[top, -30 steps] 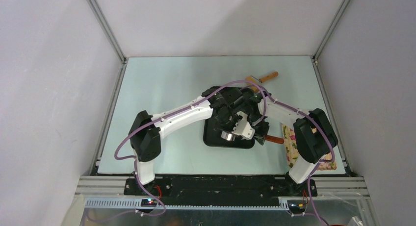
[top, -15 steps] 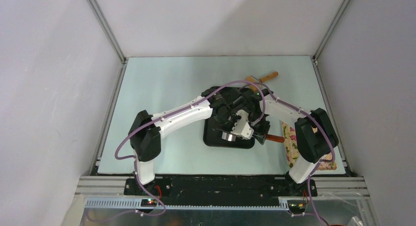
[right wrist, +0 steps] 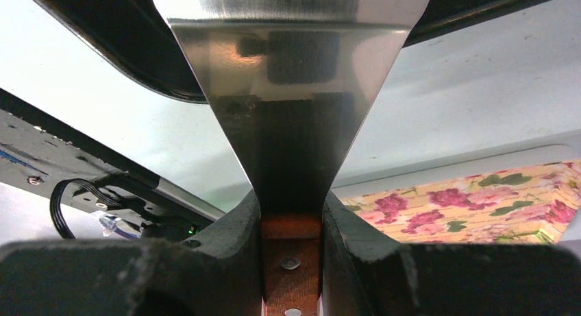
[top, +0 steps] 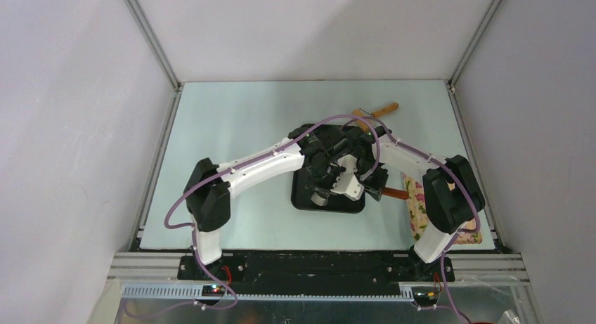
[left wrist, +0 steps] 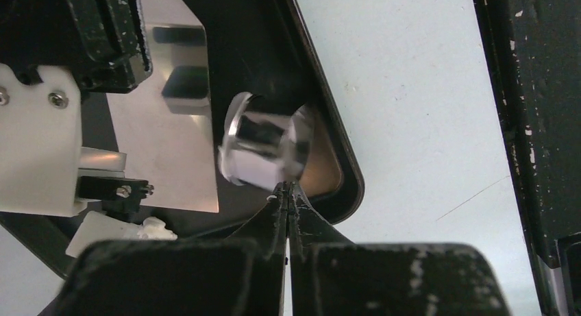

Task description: Roll out the dumpling wrappers from the dough

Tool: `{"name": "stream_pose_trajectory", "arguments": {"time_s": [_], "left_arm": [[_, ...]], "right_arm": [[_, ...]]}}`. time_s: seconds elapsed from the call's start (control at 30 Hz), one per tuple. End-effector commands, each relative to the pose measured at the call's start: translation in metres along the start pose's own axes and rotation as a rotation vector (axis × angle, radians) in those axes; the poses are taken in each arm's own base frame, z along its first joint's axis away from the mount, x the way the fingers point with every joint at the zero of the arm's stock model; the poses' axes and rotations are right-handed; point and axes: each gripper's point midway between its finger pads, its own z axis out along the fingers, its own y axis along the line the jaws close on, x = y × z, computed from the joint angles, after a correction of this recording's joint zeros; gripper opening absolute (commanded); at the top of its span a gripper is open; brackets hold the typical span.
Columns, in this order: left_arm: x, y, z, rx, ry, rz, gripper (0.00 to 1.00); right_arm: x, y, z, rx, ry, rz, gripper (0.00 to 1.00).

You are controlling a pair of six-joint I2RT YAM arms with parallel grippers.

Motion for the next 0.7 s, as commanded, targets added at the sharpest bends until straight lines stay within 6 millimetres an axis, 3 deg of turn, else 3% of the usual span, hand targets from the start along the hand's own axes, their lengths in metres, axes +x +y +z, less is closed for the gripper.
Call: {"name": "stream_pose_trajectory", "arguments": {"time_s": [0.0,0.23,0.37,0.67], "left_arm": [[-0.01,-0.006,-0.017,-0.007,-0.054,-0.01,0.0],[-0.011,-0.009,-0.016,0.009,-0.061,-0.019,0.0],[-0.011,-0.01,-0.017,0.007,-0.061,-0.032,0.0],[0.01,-0.011,-0.002,0.017,-0.021,-0.097,0.1]], "right_arm": [[-0.011,-0.012,-0.017,0.063,-0.059,0.005,0.0],[-0.012,-0.011,-0.012,0.052,-0.05,0.005,0.0],[-0.011,-0.022,-0.011,0.105,-0.031,0.018,0.0],[-0.006,-0.04,-0.01,0.184,0.003,0.044,0.0]]}}
